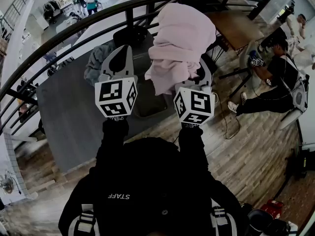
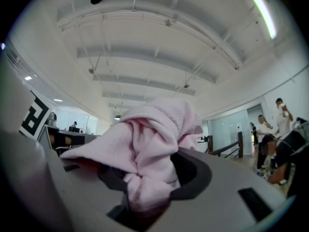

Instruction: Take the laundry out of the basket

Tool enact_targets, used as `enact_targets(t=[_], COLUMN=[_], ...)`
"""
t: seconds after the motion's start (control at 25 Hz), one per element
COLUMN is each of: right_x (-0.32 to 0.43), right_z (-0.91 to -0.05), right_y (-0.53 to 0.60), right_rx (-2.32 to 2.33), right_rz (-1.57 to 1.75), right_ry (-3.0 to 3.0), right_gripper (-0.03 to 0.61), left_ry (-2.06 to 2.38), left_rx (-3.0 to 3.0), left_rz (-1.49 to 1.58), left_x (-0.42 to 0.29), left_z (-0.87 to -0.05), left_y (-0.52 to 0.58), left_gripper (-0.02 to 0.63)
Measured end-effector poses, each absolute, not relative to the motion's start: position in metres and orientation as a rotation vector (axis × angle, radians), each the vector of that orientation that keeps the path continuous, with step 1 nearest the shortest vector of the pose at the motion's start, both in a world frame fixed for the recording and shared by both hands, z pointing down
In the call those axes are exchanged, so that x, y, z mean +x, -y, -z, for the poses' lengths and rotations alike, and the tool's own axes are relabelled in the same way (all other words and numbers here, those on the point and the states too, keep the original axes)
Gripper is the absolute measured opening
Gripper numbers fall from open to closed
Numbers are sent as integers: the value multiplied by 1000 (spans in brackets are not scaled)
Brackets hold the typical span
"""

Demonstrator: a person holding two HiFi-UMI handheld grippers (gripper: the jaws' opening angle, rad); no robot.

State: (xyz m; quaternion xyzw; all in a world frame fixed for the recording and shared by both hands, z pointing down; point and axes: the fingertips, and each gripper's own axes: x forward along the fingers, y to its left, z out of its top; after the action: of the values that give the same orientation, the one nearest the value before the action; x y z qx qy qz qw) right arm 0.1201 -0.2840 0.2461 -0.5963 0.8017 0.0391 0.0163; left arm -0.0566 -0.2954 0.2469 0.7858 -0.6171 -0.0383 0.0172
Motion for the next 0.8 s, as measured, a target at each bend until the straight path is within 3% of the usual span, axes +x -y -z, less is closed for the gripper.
enact_targets(t=[0.8], right_x=[116], right_z=[-245], right_y=[282], right_rx=[-1866], right_rz=[-143], right_ry=[-2496], right_gripper=[196], left_ry=[1903], left_rx=[2440], left_rz=[122], left_x=[-57], left_z=[-250], left_y=[295], left_gripper=[-3])
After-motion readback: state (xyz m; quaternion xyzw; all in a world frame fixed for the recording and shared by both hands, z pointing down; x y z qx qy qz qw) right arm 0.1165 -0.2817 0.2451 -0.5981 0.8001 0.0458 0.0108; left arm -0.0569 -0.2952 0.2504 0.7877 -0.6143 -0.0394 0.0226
